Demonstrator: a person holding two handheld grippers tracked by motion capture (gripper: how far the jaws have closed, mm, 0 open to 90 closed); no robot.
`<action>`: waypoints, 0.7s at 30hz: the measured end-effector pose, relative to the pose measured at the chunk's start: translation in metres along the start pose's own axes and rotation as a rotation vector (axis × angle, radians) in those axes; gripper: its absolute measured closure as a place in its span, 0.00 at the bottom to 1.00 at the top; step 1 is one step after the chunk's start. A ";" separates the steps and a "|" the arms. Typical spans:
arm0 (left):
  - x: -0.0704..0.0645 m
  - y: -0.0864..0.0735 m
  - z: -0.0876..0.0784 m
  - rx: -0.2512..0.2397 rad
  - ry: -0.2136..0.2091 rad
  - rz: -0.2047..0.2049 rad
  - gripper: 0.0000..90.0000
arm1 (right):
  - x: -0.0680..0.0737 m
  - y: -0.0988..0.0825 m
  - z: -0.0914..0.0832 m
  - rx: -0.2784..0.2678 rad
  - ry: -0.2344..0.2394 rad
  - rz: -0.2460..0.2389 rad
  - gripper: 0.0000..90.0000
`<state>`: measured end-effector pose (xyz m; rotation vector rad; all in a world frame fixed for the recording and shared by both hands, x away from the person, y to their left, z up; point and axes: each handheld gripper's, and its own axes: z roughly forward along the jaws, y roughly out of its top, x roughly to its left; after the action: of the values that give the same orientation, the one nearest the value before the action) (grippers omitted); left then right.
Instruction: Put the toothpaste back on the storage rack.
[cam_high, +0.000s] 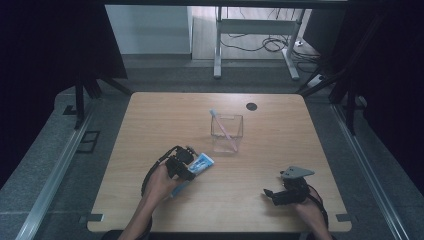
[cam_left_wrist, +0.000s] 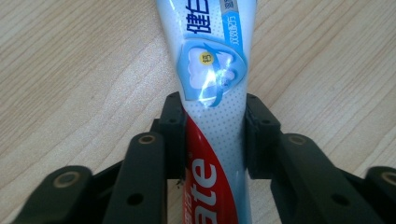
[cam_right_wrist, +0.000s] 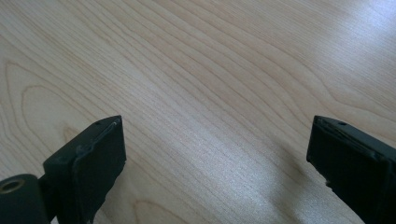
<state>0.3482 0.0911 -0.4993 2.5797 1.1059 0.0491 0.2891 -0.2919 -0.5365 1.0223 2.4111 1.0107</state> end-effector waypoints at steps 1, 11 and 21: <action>0.000 0.000 -0.001 -0.003 -0.001 -0.002 0.76 | 0.000 0.000 0.000 -0.001 -0.001 0.000 0.05; 0.004 -0.004 -0.010 -0.042 -0.010 -0.013 0.79 | 0.000 0.000 0.000 -0.003 0.001 0.006 0.05; 0.003 -0.001 -0.026 -0.100 -0.021 0.000 0.79 | -0.002 -0.001 0.001 -0.002 0.022 0.024 0.02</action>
<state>0.3456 0.1015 -0.4751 2.4862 1.0677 0.0758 0.2904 -0.2930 -0.5380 1.0477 2.4202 1.0378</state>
